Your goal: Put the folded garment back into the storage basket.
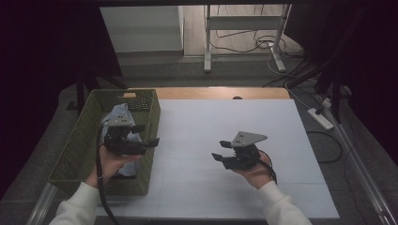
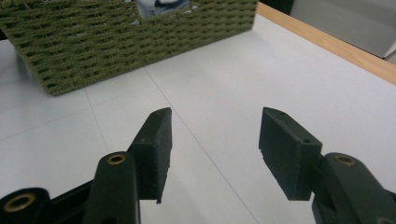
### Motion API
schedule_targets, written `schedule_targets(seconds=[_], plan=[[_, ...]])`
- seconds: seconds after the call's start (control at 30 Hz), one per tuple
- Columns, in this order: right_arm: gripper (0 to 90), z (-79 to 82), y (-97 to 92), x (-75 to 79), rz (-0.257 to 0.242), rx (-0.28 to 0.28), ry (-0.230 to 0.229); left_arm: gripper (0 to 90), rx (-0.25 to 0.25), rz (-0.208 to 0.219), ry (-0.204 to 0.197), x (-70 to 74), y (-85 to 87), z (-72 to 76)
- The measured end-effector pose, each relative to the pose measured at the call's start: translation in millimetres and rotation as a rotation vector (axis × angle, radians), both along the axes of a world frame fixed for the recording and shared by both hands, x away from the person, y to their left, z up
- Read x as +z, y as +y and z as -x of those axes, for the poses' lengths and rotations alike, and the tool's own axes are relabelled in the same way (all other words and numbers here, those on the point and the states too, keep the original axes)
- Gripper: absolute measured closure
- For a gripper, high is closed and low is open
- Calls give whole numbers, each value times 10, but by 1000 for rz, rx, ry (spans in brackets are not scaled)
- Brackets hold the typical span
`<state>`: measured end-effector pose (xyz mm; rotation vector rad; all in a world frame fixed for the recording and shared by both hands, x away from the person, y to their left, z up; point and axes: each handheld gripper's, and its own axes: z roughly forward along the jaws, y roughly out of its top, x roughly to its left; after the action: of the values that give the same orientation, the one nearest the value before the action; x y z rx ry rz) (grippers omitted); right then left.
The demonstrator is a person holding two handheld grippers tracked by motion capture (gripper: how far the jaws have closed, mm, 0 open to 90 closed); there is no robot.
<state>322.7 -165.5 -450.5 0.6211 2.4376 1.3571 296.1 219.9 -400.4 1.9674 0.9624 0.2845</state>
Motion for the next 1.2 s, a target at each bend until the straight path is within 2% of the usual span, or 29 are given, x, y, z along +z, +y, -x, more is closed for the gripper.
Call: schedule_targets(seconds=[0.47, 0.5, 0.53, 0.6, 0.63, 0.7, 0.83, 1.03, 1.2], plan=[[439, 188, -603, 7, -1, -78, -4, 174, -24, 17, 1, -52, -92, 220], [439, 188, -603, 7, -1, -78, -4, 174, -24, 17, 1, -52, -92, 220], [439, 217, -698, 4, 2, -90, -5, 174, -24, 15, -1, -55, -102, 246], [439, 232, -744, 0, 0, -95, -3, 174, -25, 20, -3, -59, -106, 260], [438, 262, -847, -9, -3, -109, 0, 178, -32, 16, -5, -65, -122, 284], [439, 270, -879, -13, -5, -115, 1, 178, -33, 15, -7, -67, -131, 293], [437, 313, -1084, -54, -7, -147, 4, 178, -44, 20, -15, -61, -174, 337], [435, 316, -1222, -78, -8, -177, 12, 178, -52, 19, -16, -73, -205, 352], [435, 308, -1241, -78, -10, -179, 7, 178, -53, 8, -14, -108, -216, 356]])
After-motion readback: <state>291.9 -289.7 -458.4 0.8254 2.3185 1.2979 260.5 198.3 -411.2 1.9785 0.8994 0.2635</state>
